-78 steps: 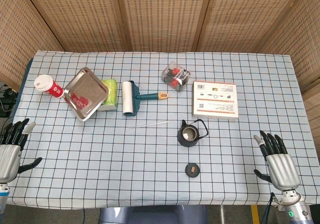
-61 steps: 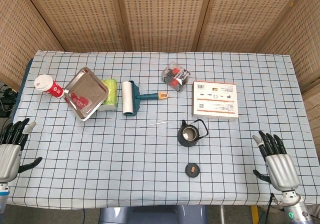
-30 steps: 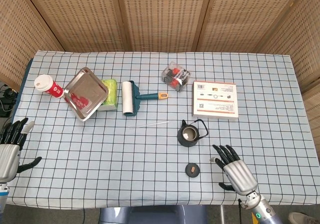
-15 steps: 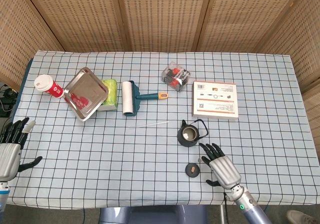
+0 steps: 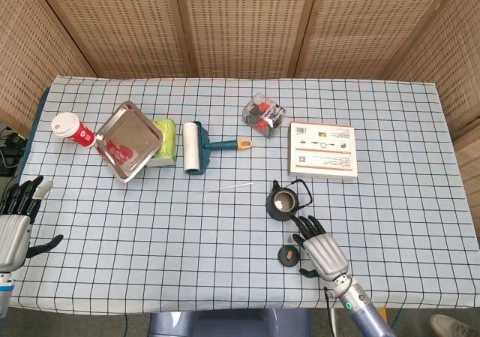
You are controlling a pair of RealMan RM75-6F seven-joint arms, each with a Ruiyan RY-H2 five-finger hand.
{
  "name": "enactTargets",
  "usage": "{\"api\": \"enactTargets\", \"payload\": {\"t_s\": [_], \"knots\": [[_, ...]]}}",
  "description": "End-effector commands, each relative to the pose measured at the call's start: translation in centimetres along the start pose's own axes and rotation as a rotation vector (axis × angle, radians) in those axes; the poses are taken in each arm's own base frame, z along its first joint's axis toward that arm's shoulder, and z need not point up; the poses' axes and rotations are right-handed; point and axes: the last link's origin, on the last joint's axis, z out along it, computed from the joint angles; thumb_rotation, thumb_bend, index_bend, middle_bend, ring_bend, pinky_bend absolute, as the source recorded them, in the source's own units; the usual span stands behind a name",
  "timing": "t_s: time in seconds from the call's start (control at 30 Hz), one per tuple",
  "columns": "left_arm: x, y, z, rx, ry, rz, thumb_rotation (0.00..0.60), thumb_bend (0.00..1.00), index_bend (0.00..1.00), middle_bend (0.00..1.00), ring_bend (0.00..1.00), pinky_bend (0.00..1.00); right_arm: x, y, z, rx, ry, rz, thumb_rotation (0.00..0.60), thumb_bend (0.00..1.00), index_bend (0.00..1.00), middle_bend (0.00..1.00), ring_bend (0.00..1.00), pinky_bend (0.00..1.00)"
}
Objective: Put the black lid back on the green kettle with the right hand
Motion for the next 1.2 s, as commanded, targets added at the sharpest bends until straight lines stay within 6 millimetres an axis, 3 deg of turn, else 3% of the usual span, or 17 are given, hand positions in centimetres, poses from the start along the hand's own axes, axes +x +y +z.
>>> {"api": "enactTargets", "payload": {"t_s": [0.03, 1.2], "knots": [[0.0, 0.0, 0.0, -0.001, 0.000, 0.000, 0.600, 0.07, 0.00, 0.00, 0.00, 0.00, -0.2, 0.0, 0.2, -0.002, -0.005, 0.001, 0.600, 0.29, 0.37, 0.00, 0.00, 0.00], [-0.2, 0.2, 0.1, -0.004, -0.012, 0.003, 0.600, 0.07, 0.00, 0.00, 0.00, 0.00, -2.1, -1.7, 2.3, 0.006, -0.036, 0.016, 0.600, 0.32, 0.42, 0.01, 0.00, 0.00]]}}
